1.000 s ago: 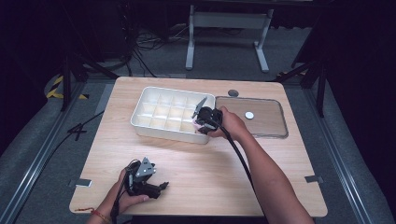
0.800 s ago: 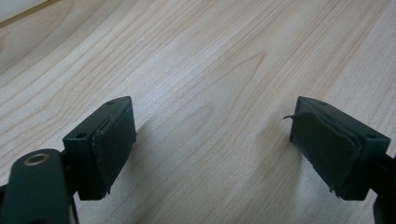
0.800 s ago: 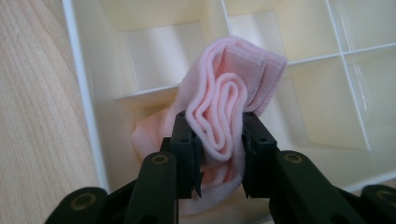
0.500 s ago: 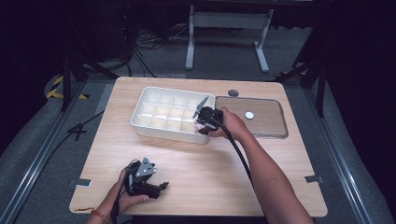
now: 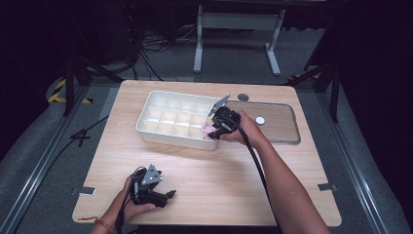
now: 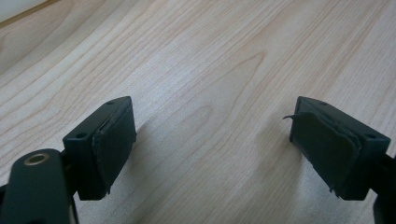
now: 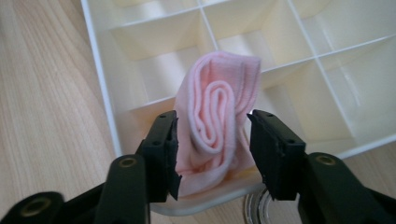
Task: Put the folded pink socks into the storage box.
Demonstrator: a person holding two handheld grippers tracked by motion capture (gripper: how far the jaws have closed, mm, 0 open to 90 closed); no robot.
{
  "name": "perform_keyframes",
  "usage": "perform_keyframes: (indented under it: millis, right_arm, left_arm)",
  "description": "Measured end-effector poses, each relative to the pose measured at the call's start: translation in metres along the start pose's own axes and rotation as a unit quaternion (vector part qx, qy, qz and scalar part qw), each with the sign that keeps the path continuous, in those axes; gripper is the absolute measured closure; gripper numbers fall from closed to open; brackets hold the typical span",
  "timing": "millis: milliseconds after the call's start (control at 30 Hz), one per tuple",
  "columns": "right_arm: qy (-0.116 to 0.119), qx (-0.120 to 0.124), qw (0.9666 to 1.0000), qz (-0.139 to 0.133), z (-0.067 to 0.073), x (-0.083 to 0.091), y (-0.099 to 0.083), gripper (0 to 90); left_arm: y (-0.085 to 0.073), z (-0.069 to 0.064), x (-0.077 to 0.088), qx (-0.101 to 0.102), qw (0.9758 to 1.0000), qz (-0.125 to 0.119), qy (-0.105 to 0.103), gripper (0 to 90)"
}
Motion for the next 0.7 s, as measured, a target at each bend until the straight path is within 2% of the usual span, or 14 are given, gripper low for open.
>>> perform_keyframes:
  millis: [100,200,333,467,567,700]
  right_arm:
    - [0.009,-0.010,0.9998,-0.017,0.001,0.004,0.003,57.1]
    - [-0.001,-0.019,0.9996,-0.022,0.000,0.003,0.003,64.2]
    - [-0.011,-0.010,0.9999,0.003,-0.001,-0.005,-0.001,71.1]
    - [-0.014,-0.003,0.9998,0.014,0.000,-0.011,-0.002,77.6]
    - [-0.005,0.009,0.9998,0.015,0.001,-0.011,-0.002,79.2]
    - [-0.006,0.017,0.9995,0.027,0.003,-0.012,-0.003,79.5]
  left_arm:
    - [0.000,0.000,0.000,0.000,1.0000,0.000,0.000,14.7]
    - [0.000,0.000,0.000,0.000,1.0000,0.000,0.000,14.7]
    - [0.000,0.000,0.000,0.000,1.0000,0.000,0.000,14.7]
    - [0.000,0.000,0.000,0.000,1.0000,0.000,0.000,14.7]
    - [0.000,0.000,0.000,0.000,1.0000,0.000,0.001,14.7]
    - [0.000,0.000,0.000,0.000,1.0000,0.000,0.001,14.7]
Point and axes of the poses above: each handheld gripper's, and its own axes: x roughly backward along the jaws, y roughly out of its top, z roughly to its left, the point moved 7 cm from there along -x, roughly forward along the jaws, and after that the axes turned 14 degrees about -z, right-handed, at the moved point
